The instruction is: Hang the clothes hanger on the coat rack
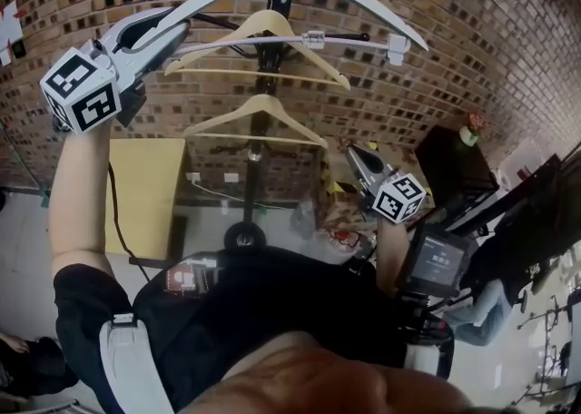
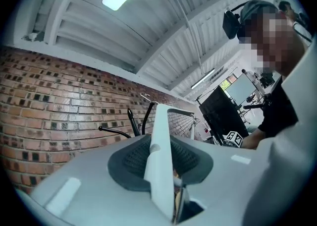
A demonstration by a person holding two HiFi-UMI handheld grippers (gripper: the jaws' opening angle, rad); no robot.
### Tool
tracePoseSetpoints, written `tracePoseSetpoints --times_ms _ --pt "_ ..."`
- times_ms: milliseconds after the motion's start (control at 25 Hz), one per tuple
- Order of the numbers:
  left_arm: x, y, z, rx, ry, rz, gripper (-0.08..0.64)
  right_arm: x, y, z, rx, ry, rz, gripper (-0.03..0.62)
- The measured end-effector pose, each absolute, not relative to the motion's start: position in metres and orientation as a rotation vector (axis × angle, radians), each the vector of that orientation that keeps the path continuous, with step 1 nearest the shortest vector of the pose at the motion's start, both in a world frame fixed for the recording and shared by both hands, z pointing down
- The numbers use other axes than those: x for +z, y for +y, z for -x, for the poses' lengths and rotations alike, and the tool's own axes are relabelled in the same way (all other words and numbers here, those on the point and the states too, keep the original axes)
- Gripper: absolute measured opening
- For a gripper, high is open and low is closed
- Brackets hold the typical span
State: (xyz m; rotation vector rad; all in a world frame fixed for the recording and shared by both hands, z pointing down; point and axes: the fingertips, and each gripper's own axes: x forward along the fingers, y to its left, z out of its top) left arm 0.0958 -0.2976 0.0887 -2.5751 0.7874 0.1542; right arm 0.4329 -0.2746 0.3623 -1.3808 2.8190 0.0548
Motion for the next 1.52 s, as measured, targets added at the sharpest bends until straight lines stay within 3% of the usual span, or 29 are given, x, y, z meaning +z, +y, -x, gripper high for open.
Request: tracePoseSetpoints --times_ms 1520 --pt "0.123 -0.398 -0.154 -0.089 0.878 2.518 0.104 0.380 -0.267 -0.447 0.005 2.785 1.440 0.014"
